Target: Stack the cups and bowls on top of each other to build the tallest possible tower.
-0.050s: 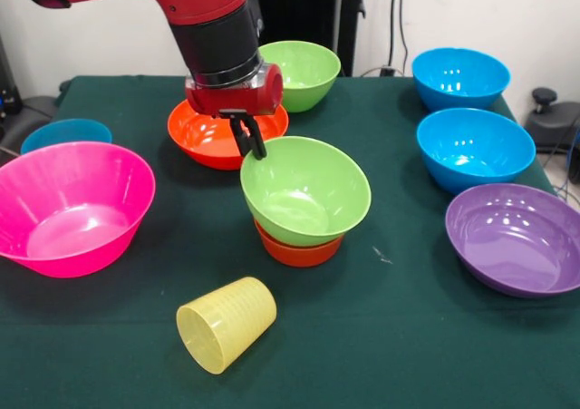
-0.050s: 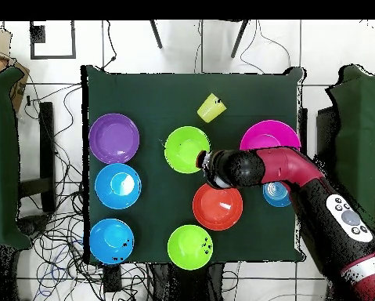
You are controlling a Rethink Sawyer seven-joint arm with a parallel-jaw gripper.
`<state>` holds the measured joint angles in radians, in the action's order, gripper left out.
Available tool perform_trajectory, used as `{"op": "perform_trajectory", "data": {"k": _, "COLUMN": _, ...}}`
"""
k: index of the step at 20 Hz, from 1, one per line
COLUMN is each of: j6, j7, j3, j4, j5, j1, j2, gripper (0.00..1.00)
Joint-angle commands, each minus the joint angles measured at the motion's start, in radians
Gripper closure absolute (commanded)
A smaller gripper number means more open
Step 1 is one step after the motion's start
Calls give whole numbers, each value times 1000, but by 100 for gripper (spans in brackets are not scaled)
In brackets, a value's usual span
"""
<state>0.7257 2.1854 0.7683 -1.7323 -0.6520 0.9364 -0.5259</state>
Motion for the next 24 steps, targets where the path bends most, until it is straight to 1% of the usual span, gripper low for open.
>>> {"op": "perform_trajectory", "data": {"k": 1, "j6": 106, "j7": -255, "j3": 0, "j4": 23, "j5": -29, "j1": -33, "j2": -3, "gripper": 100}}
{"op": "perform_trajectory", "data": {"k": 21, "j6": 112, "j7": -264, "j3": 3, "j4": 22, "j5": -28, "j1": -30, "j2": 0, "gripper": 100}}
{"op": "perform_trajectory", "data": {"k": 22, "j6": 116, "j7": -264, "j3": 3, "j4": 22, "j5": -27, "j1": -31, "j2": 1, "gripper": 0}}
{"op": "perform_trajectory", "data": {"k": 24, "j6": 125, "j7": -269, "j3": 3, "j4": 22, "j5": -23, "j1": -30, "j2": 2, "gripper": 0}}
